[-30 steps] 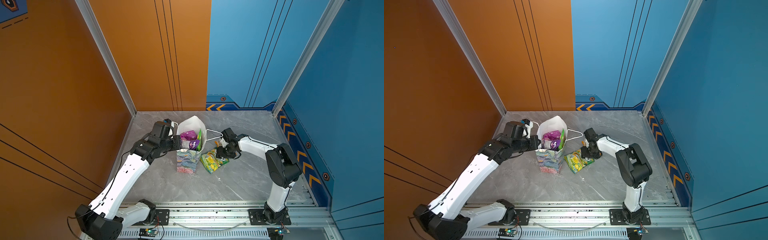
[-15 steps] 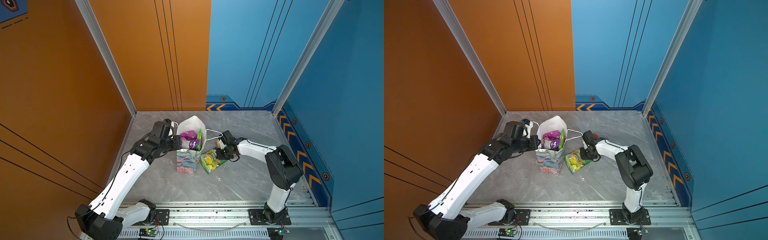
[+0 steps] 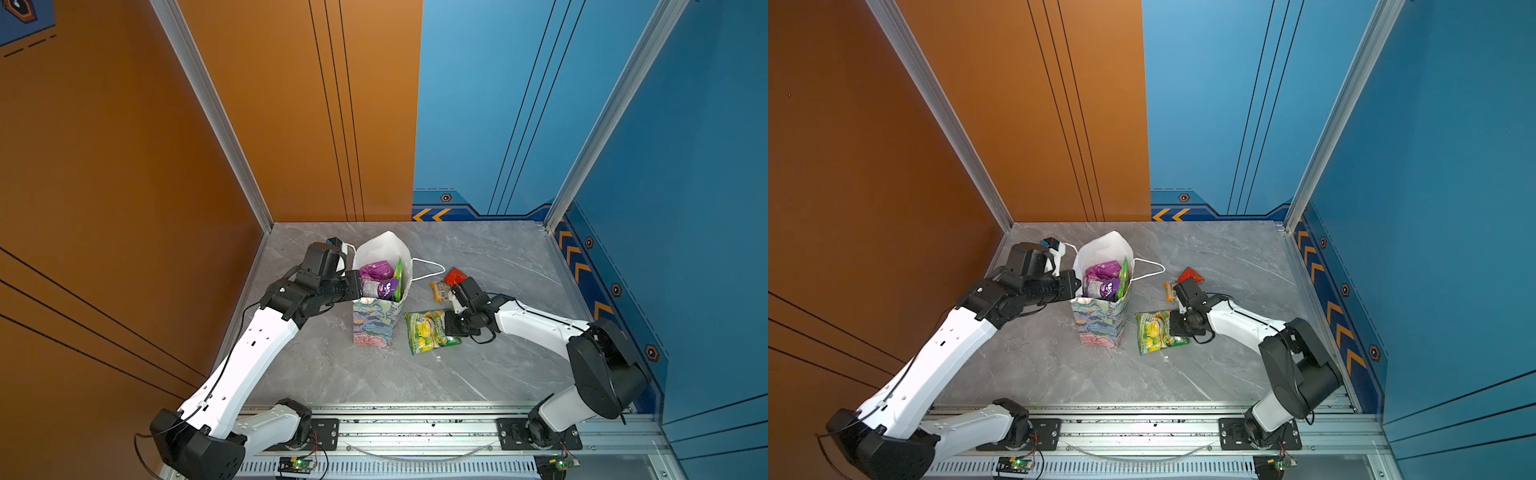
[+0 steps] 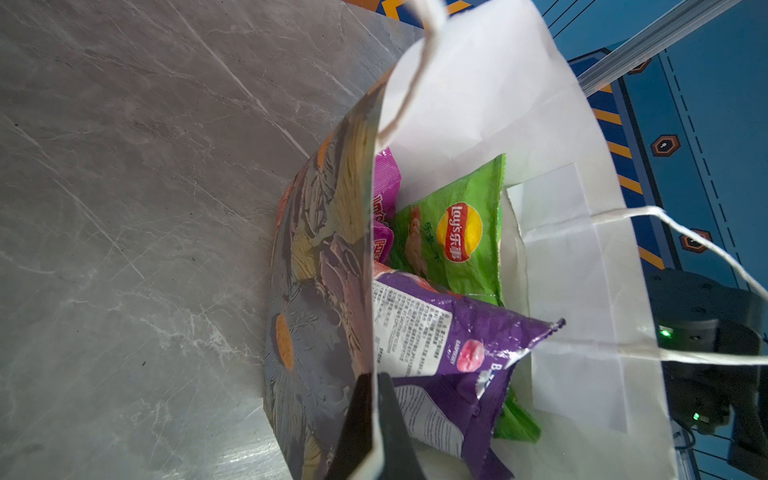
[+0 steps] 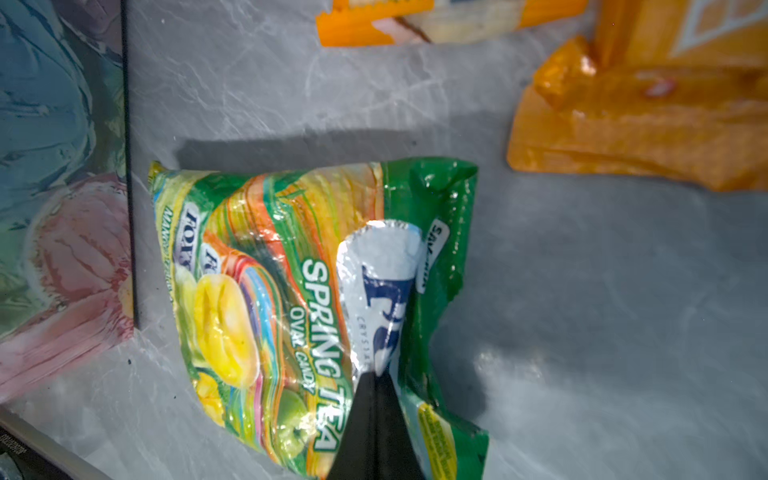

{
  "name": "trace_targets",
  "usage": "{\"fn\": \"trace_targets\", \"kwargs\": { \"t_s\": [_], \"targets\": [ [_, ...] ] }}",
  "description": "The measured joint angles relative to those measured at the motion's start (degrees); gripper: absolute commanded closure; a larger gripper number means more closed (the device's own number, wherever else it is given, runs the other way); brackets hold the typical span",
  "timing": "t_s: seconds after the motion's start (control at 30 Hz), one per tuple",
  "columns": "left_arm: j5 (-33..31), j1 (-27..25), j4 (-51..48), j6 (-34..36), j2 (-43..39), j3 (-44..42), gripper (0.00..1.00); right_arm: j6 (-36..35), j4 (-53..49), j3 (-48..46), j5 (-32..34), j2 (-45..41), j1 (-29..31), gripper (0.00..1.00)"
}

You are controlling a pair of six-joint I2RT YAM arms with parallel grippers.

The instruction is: Place the snacks into the paper bag

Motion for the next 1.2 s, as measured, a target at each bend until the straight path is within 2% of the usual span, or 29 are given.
{"fn": "trace_targets", "kwargs": {
  "t_s": [0.4, 0.87, 1.2],
  "targets": [
    [0.22, 0.04, 0.02, 0.00, 0.00, 0.00, 0.98, 6.40, -2.84, -1.31, 4.57, -15.39, -0.26, 1.00],
    [0.31, 0.04, 0.02, 0.00, 0.00, 0.00, 0.98, 10.43, -5.07, -0.96, 5.57, -21.05, -2.45, 1.00],
    [0.33, 0.04, 0.02, 0.00, 0.00, 0.00, 0.98, 10.56, -8.61, 5.79, 5.84, -21.79, -2.47, 1.00]
  ]
}}
